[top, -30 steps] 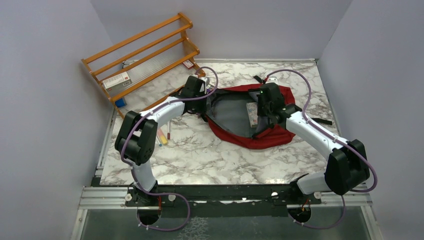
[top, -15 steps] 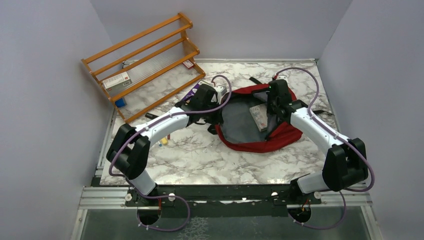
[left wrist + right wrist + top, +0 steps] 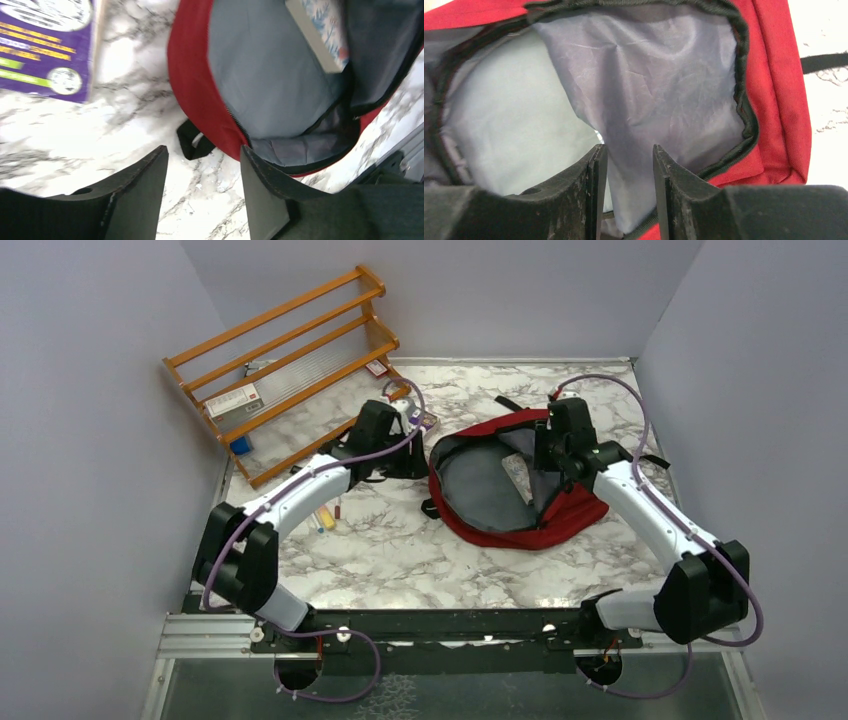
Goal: Pack the student bag
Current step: Adjust the student bag at the center of the board, then adjust the book at the center of the board.
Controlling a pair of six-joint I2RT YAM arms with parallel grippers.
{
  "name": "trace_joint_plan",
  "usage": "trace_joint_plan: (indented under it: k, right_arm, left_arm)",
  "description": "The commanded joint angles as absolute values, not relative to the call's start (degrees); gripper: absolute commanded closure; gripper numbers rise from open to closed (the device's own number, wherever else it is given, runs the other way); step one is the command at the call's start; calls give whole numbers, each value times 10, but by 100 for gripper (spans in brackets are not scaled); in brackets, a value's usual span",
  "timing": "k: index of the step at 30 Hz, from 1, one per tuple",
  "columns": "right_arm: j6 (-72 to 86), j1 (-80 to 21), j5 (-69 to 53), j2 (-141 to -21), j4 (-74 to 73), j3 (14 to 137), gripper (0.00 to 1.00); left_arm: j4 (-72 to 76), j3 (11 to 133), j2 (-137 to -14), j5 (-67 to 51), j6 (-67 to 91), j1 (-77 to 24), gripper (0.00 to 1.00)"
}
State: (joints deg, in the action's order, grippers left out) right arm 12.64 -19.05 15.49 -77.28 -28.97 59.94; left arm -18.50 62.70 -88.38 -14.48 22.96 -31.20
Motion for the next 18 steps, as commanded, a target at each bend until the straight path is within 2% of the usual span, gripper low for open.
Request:
trace_joint_plan:
  k: [1, 9, 15, 18]
  right_arm:
    - [123, -189, 73, -727, -303, 636, 55]
    - [152, -189, -115, -758, -242, 699, 48]
    - [194, -193, -210, -882, -169, 763, 45]
    - [203, -198, -226, -959, -140, 807, 44]
  left_arm:
    - [-164, 630, -823, -133, 234, -263, 40]
    - [-142, 618, -818, -126, 232, -188, 33]
    - [-124, 607, -836, -133, 232, -160, 26]
    - [-114, 600, -840, -133, 230, -145, 17]
